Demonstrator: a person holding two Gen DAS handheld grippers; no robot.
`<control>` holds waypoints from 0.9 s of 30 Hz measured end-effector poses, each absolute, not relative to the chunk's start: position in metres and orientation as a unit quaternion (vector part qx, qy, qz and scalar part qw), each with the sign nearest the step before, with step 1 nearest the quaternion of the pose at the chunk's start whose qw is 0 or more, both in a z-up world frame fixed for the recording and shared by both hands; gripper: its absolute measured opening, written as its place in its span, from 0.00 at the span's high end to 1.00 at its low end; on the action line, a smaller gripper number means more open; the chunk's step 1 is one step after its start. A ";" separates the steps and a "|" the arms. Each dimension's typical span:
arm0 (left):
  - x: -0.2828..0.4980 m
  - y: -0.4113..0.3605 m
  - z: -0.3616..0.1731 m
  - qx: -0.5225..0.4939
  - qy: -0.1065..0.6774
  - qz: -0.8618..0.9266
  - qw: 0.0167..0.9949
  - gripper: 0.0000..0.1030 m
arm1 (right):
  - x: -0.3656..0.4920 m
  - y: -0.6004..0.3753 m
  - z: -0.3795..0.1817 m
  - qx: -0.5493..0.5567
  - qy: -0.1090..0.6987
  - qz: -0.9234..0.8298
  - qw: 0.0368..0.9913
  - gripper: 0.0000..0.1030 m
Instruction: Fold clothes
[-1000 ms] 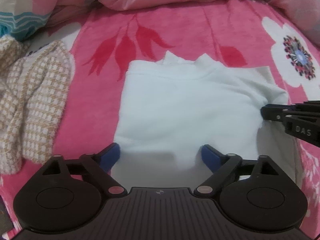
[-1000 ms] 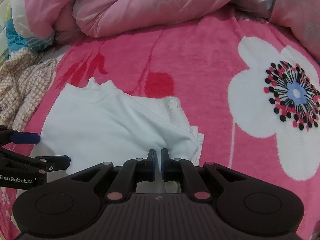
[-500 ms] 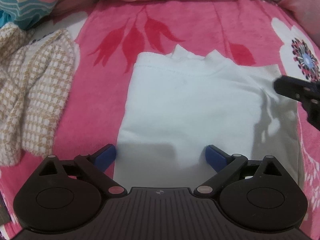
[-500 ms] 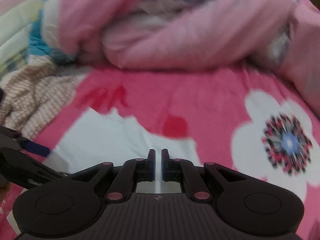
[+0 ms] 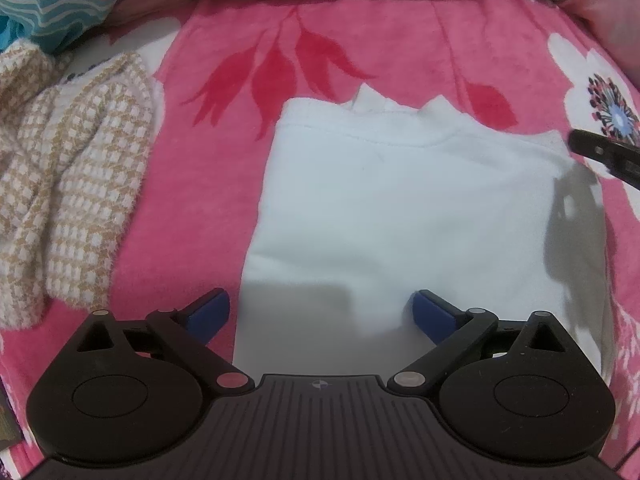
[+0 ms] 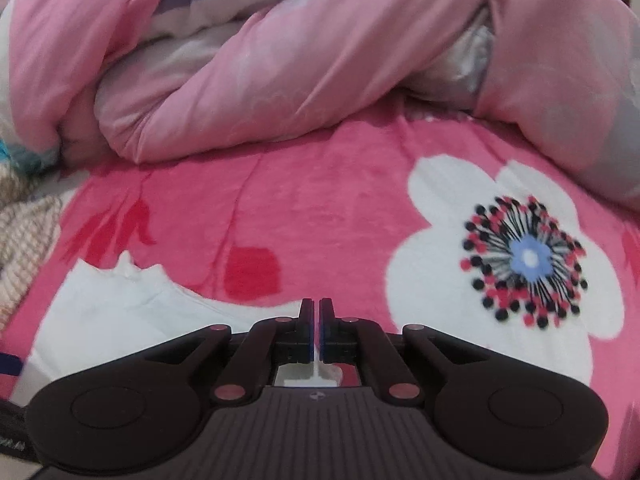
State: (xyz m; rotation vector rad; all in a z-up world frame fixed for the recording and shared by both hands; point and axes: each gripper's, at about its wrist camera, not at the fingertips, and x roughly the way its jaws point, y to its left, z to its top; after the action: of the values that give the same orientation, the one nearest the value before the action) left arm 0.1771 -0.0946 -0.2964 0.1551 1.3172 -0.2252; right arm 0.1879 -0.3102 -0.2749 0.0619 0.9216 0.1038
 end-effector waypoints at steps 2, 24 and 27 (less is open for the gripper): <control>0.176 -0.091 -0.295 0.066 0.609 -0.112 0.783 0.04 | 0.178 -0.324 -0.270 0.078 0.445 0.073 0.889 0.98; 0.186 -0.001 -0.321 -0.148 0.587 -0.287 0.743 0.39 | 0.138 -0.369 -0.330 0.293 0.545 0.200 0.760 0.71; 0.202 -0.003 -0.327 -0.173 0.586 -0.294 0.735 0.39 | 0.156 -0.366 -0.337 0.315 0.535 0.216 0.754 0.70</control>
State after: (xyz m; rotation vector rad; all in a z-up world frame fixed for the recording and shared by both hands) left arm 0.2019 -0.0033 -0.3272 -0.3805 1.2882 -0.6468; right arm 0.1563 -0.3664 -0.3372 0.6879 1.1667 0.4721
